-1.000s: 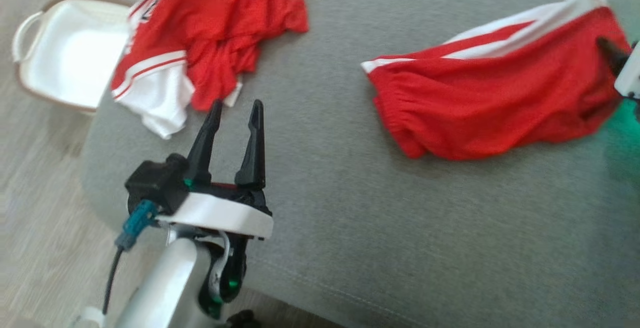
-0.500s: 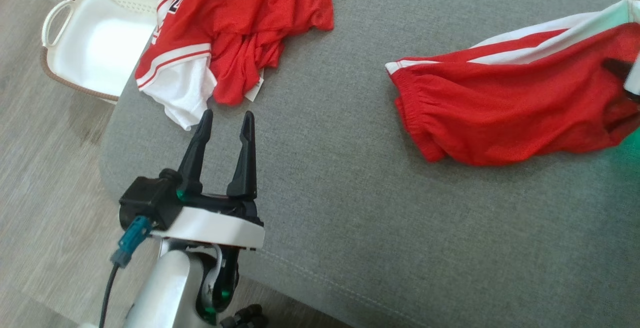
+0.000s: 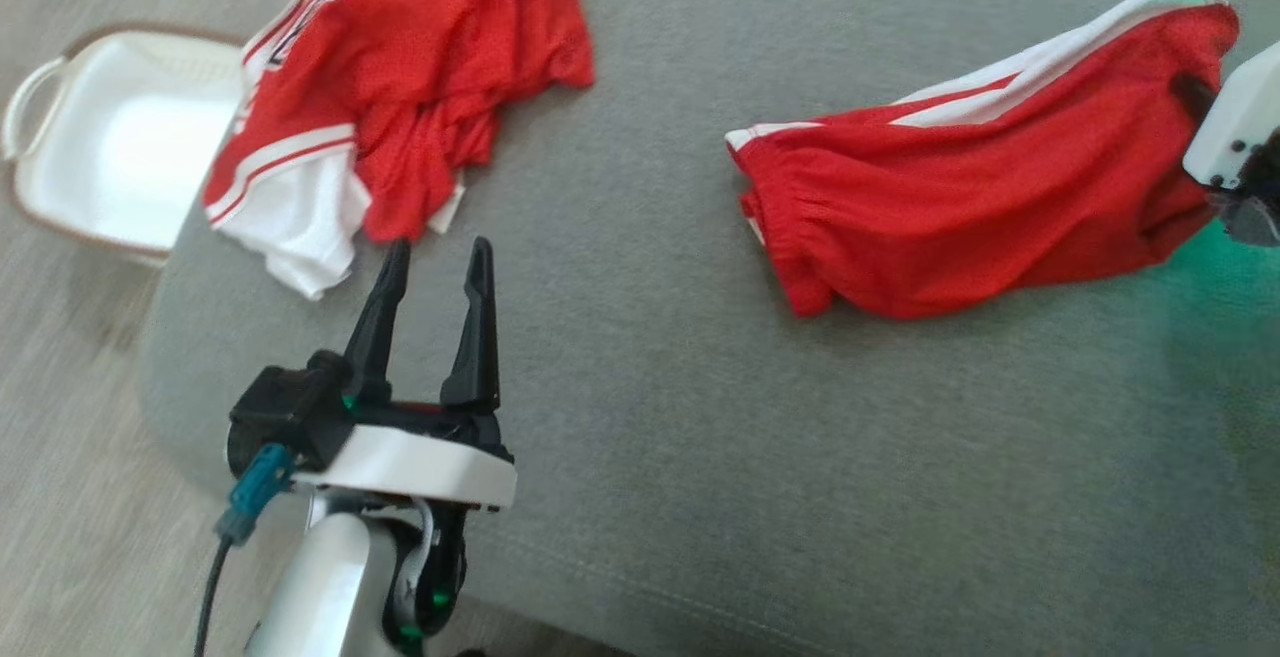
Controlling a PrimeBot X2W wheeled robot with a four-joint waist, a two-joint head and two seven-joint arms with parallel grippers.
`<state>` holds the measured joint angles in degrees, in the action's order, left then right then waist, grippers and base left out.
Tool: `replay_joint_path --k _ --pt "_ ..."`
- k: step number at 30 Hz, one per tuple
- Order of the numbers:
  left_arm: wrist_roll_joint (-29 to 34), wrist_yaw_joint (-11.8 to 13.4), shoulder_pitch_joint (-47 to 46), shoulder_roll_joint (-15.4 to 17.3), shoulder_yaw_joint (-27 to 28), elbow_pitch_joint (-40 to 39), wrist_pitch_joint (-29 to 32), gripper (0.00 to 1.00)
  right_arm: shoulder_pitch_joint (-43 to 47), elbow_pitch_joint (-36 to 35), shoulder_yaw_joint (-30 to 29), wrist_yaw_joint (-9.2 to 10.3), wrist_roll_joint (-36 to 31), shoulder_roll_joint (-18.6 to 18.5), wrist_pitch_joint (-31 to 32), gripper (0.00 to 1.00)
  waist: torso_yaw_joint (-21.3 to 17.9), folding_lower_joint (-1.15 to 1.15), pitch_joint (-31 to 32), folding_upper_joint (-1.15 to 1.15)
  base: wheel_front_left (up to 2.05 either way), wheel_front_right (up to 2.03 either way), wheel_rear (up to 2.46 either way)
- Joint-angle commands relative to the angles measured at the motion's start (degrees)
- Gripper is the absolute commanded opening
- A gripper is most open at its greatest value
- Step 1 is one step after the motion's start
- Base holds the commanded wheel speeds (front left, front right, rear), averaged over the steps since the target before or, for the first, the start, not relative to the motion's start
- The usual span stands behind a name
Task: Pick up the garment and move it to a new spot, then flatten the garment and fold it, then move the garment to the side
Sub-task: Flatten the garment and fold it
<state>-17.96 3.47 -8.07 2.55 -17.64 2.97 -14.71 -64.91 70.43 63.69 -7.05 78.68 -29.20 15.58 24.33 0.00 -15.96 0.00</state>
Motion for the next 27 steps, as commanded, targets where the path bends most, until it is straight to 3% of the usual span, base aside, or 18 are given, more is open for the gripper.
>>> replay_joint_path --k 1,10,16,20,27 --pt "0.7 -0.4 -0.4 0.3 2.8 -1.5 -0.3 1.00 1.7 0.2 -0.3 -0.44 0.3 -0.3 -1.1 0.00 -2.9 0.00 2.1 0.00 0.00 0.00 0.00" --pt "2.0 -1.7 1.2 0.3 4.8 -0.1 -0.3 1.00 6.1 1.2 0.0 -0.44 0.3 -0.6 -4.0 0.00 -10.8 0.00 6.4 0.00 0.00 0.00 0.00" --pt "2.1 -2.1 1.2 0.3 4.6 0.3 -0.3 1.00 6.2 2.0 -0.2 -0.44 -0.1 -0.1 -7.1 0.00 -12.6 0.00 7.0 0.00 0.00 0.00 0.00" --pt "1.6 -2.0 1.3 0.3 4.1 0.9 -0.3 1.00 4.0 1.8 0.8 -0.44 -1.8 3.4 -10.0 0.00 -12.4 0.00 7.7 0.00 0.00 0.00 0.00" --pt "0.8 -1.9 1.5 0.3 3.4 1.6 -0.3 1.00 1.9 0.8 2.1 -0.44 -3.1 11.7 -9.9 0.00 -9.7 0.00 8.7 0.00 0.00 0.00 0.00"
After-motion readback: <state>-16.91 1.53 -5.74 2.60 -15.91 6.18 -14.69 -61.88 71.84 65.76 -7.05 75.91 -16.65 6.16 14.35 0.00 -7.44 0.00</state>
